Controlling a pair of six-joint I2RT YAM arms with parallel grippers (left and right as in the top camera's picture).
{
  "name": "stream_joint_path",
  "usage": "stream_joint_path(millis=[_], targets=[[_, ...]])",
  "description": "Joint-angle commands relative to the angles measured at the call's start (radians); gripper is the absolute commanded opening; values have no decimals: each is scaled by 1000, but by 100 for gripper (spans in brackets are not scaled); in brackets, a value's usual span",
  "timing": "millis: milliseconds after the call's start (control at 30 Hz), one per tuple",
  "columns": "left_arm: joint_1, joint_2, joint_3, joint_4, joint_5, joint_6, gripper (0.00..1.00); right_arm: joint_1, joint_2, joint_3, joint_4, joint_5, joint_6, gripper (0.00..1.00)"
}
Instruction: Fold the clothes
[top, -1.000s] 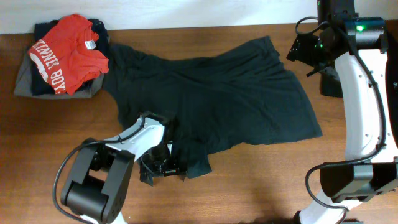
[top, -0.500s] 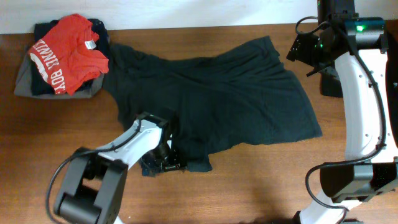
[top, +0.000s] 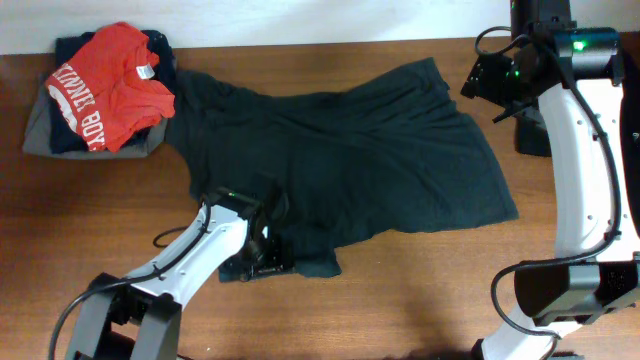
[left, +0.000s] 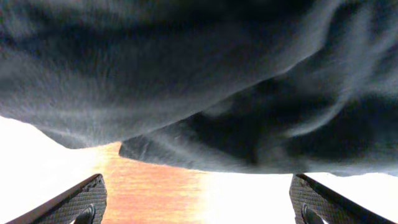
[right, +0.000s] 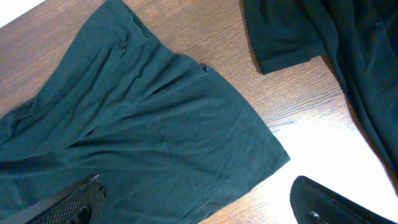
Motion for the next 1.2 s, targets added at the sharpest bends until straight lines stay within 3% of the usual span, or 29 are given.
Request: stream_joint_path(millis=[0, 433, 700, 767, 867, 933, 967, 1000, 1167], targets=[[3, -8, -39, 27, -6, -19, 93, -6, -13, 8, 3, 16, 3, 99], [3, -8, -72, 171, -8, -68, 92, -6, -13, 8, 3, 17, 3, 99], [3, -3, -73, 183, -16, -106, 89, -6, -13, 8, 3, 17, 0, 99], [3, 0, -73, 182, -16, -105, 75, -6, -13, 8, 3, 17, 0, 99], [3, 0, -73, 178, -16, -105, 43, -6, -13, 8, 3, 17, 0, 99], [3, 0, -73, 167, -16, -105, 15, -6, -13, 8, 3, 17, 0, 99], [3, -1, -73, 160, -17, -105, 7, -6, -13, 8, 3, 17, 0, 99], [3, -1, -72, 153, -20, -105, 1, -6, -13, 8, 3, 17, 0, 99], [43, -14, -34, 67, -38, -105, 1, -6, -13, 8, 3, 17, 0, 99]])
